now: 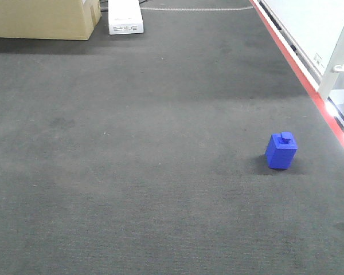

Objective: Pour parts from conveyor to right shelf

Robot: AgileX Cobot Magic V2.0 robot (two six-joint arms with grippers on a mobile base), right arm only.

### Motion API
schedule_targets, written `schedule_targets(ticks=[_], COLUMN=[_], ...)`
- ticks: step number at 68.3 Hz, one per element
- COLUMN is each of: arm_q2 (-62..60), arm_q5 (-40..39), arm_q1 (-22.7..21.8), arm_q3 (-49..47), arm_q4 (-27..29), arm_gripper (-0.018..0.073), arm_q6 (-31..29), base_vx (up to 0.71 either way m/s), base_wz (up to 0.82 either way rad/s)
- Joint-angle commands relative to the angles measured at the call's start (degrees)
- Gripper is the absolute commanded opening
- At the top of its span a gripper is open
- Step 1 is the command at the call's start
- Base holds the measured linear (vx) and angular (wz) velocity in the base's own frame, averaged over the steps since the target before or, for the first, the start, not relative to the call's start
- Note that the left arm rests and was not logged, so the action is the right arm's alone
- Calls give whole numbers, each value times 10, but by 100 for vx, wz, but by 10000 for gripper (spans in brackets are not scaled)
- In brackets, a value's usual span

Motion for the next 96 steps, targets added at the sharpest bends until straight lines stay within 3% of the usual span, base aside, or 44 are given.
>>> schedule_targets(ticks=[1, 73, 96], arm_q2=[-10, -10, -10], arm_q5=[-41, -51, -200], arm_q1=[-1, -1, -1], arm_q3=[0, 0, -17], arm_q4=[-6, -7, -6], arm_gripper=[-10, -10, -10], arm_q6=[-4, -4, -8], base_vx=[0, 0, 0], base_wz=[0, 0, 0])
